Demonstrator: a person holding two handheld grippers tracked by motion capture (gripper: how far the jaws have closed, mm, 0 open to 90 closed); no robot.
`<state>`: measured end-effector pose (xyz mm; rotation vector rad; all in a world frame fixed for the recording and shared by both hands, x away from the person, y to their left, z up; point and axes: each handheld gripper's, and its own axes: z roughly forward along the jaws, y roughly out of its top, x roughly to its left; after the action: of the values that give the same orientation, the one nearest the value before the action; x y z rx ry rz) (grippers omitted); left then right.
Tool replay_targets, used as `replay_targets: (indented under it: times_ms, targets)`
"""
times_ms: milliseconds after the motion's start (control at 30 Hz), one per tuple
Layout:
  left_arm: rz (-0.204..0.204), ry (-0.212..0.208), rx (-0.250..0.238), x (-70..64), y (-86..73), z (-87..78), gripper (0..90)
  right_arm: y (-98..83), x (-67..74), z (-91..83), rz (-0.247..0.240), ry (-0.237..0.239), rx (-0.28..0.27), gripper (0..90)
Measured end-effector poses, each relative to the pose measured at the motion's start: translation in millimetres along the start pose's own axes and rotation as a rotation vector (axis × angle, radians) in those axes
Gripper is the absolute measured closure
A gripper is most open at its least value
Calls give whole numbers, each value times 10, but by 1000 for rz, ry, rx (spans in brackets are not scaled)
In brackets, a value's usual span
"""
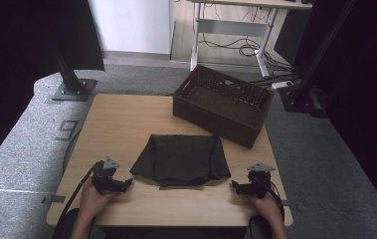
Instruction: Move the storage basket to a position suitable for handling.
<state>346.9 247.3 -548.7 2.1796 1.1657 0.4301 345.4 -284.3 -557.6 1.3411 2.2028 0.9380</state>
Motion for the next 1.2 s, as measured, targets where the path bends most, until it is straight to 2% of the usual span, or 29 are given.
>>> replay_targets:
  times_ms: [867, 1200]
  targets:
    - [-6, 5, -1, -22, -4, -3, 0, 1, 8, 0, -18, 19, 0, 0]
    - [-6, 1, 18, -27, 16, -8, 0, 11, -1, -8, -26, 28, 15, 0]
